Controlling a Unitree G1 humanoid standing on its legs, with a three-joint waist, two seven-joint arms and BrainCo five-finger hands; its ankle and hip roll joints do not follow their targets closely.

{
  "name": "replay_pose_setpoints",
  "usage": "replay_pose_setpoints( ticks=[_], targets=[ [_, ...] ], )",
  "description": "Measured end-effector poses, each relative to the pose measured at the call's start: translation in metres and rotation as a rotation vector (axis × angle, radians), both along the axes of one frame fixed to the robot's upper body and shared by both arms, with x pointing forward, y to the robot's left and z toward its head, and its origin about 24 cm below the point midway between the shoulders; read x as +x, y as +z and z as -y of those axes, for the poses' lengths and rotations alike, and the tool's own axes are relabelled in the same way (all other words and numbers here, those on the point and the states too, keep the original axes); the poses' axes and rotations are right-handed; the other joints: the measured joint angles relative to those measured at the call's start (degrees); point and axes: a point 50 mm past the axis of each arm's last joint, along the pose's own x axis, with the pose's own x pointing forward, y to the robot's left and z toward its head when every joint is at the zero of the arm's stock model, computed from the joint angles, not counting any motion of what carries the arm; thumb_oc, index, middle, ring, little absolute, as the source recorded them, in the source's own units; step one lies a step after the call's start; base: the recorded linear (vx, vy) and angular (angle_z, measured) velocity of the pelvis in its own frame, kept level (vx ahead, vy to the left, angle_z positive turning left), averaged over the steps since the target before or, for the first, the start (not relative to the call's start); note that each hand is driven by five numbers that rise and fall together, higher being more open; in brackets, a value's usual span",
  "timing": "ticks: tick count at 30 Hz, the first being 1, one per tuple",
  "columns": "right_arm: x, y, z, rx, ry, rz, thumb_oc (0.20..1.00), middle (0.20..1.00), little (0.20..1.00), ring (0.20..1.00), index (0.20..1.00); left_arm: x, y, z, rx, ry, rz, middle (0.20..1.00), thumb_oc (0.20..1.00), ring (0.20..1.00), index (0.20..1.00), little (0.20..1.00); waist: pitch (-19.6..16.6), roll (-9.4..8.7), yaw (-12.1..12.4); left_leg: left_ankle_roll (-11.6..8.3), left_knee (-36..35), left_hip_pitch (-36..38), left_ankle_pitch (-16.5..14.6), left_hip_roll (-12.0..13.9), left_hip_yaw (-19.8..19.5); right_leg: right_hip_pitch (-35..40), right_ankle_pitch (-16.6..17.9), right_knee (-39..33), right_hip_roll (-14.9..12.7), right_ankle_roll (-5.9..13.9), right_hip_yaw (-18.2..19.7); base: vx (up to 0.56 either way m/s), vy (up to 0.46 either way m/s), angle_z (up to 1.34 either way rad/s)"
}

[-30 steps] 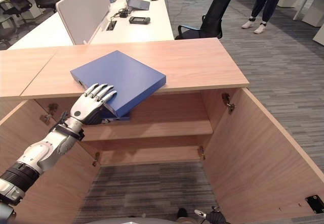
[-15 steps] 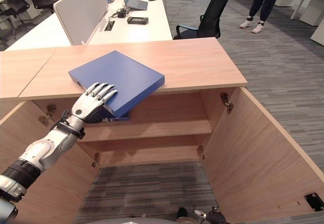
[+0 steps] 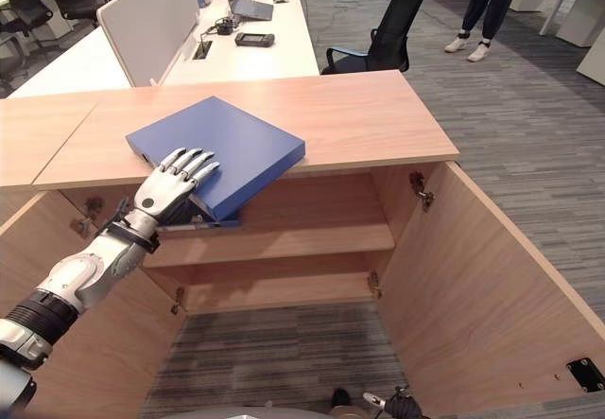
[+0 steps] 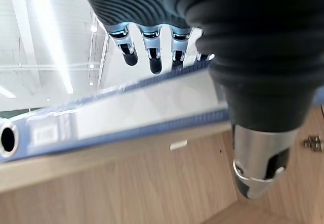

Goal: Put the empty folder in the office cabinet

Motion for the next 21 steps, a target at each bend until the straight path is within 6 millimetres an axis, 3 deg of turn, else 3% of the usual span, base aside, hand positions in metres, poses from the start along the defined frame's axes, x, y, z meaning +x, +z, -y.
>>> replay_pose_setpoints(
  ticks=[18, 19, 21],
  targets=[
    [-0.0005, -0.0001, 0.0002, -0.001, -0.002, -0.001, 1.000, 1.000, 1.000, 1.000, 1.000, 0.0063, -0.0029, 0.0013, -0.010, 0.022, -0.009, 1.000, 1.000, 1.000, 1.000, 1.000, -0.14, -0.21, -0.04, -0.15, 0.00, 0.23, -0.18, -0.02, 0.46, -0.02, 0.21, 0.00, 0.01, 0.06, 0.52, 0.00, 0.000, -0.01],
    [-0.0006, -0.0001, 0.0002, -0.001, -0.002, -0.002, 1.000, 1.000, 1.000, 1.000, 1.000, 0.0063, -0.0030, 0.0014, -0.010, 0.022, -0.009, 0.231, 0.231, 0.231, 0.231, 0.231, -0.15, -0.23, -0.08, 0.01, 0.00, 0.25, -0.08, -0.02, 0.48, -0.01, 0.21, 0.00, 0.01, 0.06, 0.52, 0.00, 0.000, 0.00],
    [-0.0005, -0.0001, 0.0003, -0.001, -0.003, -0.001, 1.000, 1.000, 1.000, 1.000, 1.000, 0.0063, -0.0030, 0.0014, -0.011, 0.022, -0.009, 0.200, 0.200, 0.200, 0.200, 0.200, -0.17, -0.25, -0.06, 0.03, 0.00, 0.25, -0.06, -0.02, 0.48, -0.01, 0.21, 0.01, 0.01, 0.06, 0.53, 0.00, 0.000, 0.00]
  ],
)
